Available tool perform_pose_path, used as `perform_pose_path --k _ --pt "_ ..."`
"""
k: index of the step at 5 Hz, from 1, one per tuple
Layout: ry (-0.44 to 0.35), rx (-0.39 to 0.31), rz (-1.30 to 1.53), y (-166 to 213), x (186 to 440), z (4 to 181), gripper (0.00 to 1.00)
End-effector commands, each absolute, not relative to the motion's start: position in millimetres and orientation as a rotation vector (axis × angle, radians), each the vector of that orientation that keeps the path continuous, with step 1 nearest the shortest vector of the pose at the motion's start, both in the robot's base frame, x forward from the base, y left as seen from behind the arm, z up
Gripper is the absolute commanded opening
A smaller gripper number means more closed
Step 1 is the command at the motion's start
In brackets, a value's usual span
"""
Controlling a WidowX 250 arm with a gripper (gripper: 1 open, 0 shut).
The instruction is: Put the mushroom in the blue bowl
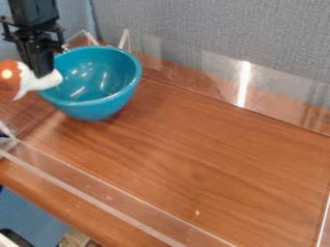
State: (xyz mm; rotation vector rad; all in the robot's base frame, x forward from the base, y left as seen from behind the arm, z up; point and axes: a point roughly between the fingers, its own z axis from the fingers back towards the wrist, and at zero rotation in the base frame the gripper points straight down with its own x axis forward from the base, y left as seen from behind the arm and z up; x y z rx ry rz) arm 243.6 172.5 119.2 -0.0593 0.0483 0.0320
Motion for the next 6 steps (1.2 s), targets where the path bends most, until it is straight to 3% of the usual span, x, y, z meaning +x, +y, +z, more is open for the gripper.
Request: perform_pose_path --k 1,6 --pt "0.012 -0.017 0.024 181.0 257.2 126.9 0.0" --pt "0.056 -0.017 0.066 180.4 271.5 98.2 0.0"
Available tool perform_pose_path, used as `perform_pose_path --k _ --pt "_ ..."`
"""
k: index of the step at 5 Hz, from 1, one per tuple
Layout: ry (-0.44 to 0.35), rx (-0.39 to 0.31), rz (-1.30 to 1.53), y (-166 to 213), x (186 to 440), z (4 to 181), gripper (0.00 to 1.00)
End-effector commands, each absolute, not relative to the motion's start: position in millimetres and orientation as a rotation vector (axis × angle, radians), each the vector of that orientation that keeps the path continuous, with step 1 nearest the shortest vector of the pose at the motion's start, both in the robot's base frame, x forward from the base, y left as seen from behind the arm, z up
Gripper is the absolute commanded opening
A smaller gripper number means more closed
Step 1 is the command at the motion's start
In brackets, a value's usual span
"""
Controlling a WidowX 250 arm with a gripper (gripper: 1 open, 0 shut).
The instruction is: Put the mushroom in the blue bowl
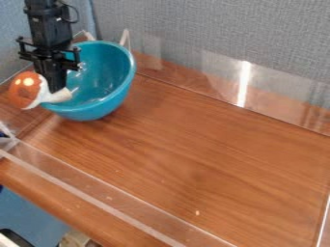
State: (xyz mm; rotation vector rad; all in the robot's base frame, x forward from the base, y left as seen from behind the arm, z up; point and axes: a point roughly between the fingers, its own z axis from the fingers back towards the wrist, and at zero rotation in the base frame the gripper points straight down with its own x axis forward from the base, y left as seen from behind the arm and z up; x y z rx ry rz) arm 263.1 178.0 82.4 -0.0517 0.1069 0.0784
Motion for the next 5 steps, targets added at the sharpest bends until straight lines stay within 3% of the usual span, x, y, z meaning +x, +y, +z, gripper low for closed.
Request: perform_pose_path --k 1,5 --pt "0.059 -0.018 0.07 181.3 274.9 94.1 0.0" --pt "0.077 -0.025 0.072 180.0 287.5 75.8 0.0"
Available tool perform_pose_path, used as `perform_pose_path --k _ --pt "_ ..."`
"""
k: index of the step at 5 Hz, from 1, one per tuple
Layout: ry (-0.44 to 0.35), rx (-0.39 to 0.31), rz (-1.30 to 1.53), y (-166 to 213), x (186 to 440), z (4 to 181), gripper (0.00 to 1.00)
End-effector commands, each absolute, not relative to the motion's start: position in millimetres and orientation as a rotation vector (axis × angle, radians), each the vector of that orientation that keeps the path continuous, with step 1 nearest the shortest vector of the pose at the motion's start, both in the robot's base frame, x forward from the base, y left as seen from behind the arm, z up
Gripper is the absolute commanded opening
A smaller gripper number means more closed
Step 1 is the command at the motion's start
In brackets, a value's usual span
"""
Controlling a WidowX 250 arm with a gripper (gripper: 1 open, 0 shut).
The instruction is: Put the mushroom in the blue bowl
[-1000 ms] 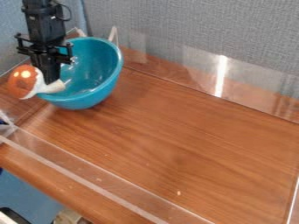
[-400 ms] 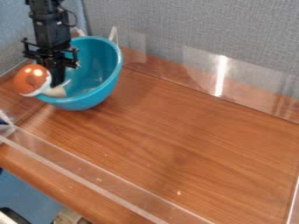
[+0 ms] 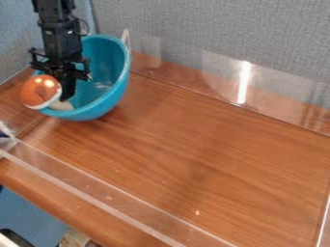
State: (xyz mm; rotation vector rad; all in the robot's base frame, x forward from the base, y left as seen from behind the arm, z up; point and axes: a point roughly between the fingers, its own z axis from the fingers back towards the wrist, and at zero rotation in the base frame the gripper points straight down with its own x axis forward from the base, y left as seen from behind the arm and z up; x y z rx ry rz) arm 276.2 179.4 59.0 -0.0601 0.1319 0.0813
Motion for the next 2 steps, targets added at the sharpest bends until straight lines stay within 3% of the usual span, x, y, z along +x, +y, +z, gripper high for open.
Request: perform_pose_path --k 1,2 --pt "0.083 -0.027 0.071 179.4 290.2 70.9 0.0" --pt "0.087 -0.029 0.072 181.9 293.2 66.7 0.0"
